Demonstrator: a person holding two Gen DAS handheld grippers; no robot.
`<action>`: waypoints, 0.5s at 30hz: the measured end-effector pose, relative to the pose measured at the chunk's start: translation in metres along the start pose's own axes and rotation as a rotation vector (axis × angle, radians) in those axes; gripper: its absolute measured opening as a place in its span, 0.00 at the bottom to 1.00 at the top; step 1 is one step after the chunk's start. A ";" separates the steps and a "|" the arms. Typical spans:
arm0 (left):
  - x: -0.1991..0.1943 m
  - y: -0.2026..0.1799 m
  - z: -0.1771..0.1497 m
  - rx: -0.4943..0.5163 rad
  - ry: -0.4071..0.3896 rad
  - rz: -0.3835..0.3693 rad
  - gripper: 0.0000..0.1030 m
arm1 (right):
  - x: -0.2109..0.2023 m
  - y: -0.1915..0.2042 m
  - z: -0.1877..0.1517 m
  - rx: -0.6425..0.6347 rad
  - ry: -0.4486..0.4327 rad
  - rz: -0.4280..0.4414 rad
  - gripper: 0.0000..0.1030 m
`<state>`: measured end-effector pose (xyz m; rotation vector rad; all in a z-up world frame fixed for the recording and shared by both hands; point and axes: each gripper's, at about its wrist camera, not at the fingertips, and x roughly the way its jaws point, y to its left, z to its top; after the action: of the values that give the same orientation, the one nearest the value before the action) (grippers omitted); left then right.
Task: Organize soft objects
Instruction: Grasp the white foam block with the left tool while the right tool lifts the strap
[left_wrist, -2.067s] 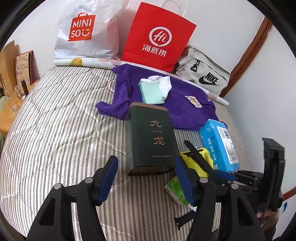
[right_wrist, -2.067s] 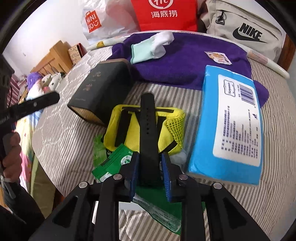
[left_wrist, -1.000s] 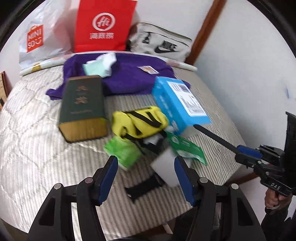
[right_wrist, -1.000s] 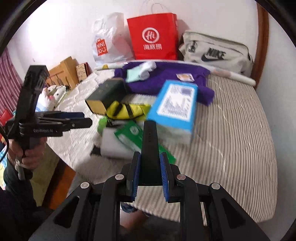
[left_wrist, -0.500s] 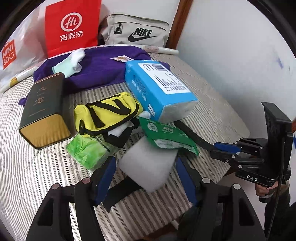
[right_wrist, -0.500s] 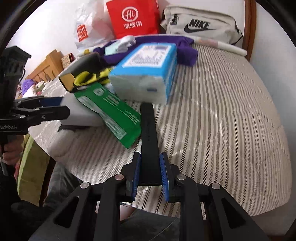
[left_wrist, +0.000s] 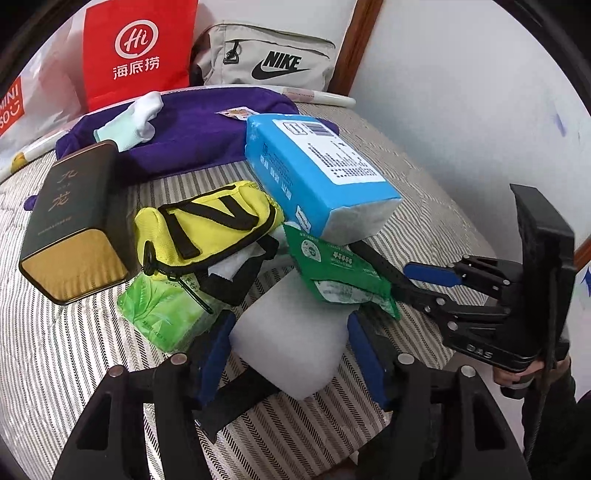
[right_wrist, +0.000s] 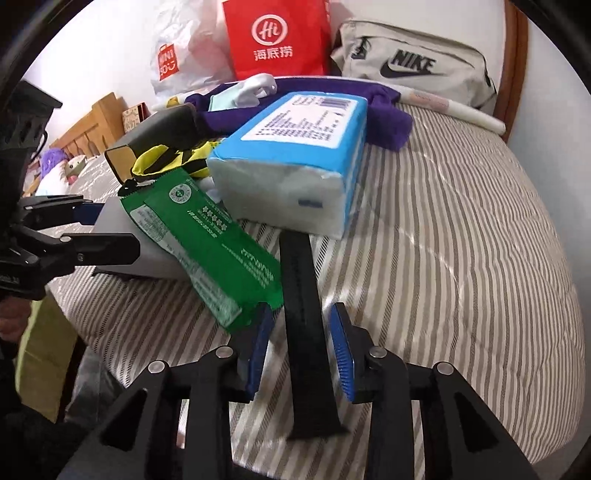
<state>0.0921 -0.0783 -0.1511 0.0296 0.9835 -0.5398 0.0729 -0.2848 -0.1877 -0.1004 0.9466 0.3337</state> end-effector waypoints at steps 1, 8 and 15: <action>-0.001 0.000 0.000 0.002 -0.005 -0.002 0.55 | 0.000 0.000 0.000 -0.003 -0.003 -0.009 0.21; -0.015 -0.001 -0.006 0.019 -0.046 0.000 0.52 | -0.009 -0.002 -0.005 0.019 0.012 0.033 0.20; -0.042 0.015 -0.012 -0.013 -0.095 0.025 0.52 | -0.026 -0.001 -0.009 0.037 -0.008 0.034 0.20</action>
<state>0.0713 -0.0446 -0.1279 0.0044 0.8928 -0.5077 0.0520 -0.2938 -0.1716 -0.0494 0.9470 0.3473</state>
